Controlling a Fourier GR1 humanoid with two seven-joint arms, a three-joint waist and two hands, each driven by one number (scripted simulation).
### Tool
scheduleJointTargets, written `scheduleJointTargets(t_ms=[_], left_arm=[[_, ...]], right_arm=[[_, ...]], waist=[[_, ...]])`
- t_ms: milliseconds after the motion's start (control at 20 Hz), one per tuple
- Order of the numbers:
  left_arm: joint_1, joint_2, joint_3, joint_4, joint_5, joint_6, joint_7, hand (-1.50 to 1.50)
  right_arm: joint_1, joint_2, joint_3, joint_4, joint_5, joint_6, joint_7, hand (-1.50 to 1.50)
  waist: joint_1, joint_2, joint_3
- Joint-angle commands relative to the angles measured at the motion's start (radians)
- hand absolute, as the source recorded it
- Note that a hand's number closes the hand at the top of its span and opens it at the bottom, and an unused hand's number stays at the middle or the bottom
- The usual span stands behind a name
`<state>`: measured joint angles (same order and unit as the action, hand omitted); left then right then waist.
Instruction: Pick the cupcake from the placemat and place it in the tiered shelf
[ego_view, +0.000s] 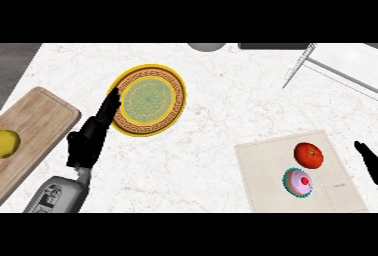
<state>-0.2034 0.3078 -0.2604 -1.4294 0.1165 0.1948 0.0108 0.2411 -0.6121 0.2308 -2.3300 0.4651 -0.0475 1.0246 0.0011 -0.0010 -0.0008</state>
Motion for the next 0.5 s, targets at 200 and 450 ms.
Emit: scheduleJointTargets(t_ms=[200,450], left_arm=[[-0.029,-0.056,0.043,0.085,-0.051,-0.036,-0.035,0.0],[0.037,-0.061,0.046,-0.023,-0.063,-0.049,-0.003,0.0]], right_arm=[[-0.069,0.094,0.018,-0.009,0.116,0.091,0.107,-1.5],[-0.072,0.198,0.127,0.032,0.272,0.072,0.116,-1.5]], waist=[[-0.005,0.001,0.0],[-0.002,0.0,0.0]])
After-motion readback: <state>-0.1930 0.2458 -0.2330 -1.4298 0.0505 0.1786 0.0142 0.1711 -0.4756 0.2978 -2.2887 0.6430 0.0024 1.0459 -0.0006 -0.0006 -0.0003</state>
